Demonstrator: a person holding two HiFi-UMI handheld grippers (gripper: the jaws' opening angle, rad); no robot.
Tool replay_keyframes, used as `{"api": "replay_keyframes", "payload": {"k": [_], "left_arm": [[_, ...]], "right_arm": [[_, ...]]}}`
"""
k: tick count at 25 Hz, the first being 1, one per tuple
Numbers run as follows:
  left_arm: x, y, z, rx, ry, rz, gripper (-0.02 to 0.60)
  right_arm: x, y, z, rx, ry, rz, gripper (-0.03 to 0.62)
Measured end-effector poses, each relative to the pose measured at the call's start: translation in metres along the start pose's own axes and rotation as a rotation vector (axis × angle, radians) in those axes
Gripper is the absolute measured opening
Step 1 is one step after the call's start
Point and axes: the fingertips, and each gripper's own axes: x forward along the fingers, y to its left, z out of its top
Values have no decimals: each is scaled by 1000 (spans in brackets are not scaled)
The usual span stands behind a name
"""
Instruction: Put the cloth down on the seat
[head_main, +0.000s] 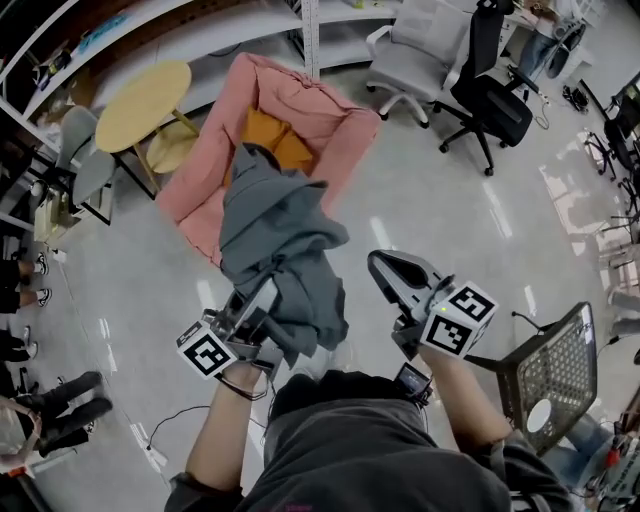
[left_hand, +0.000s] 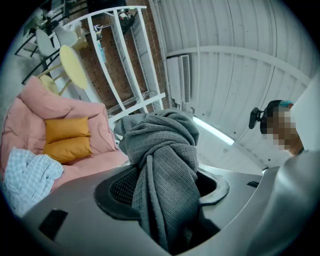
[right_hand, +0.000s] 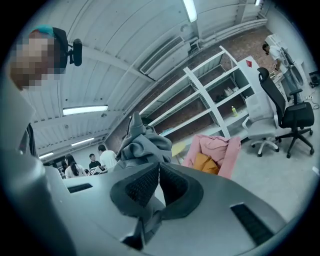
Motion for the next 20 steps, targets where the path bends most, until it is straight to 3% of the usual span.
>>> {"api": "replay_keyframes", "payload": {"k": [8,16,20], "left_arm": [[32,90,-25,-67,-2,54,301],[78,183,-25,-117,36,93,301],[84,230,-40,-201,48,159,301]], "right_arm": [[2,-30,-42,27,73,-43,17],[34,-74,-57,76,106,-106,17],[41,-76,-73,97,136,-122,17]]}}
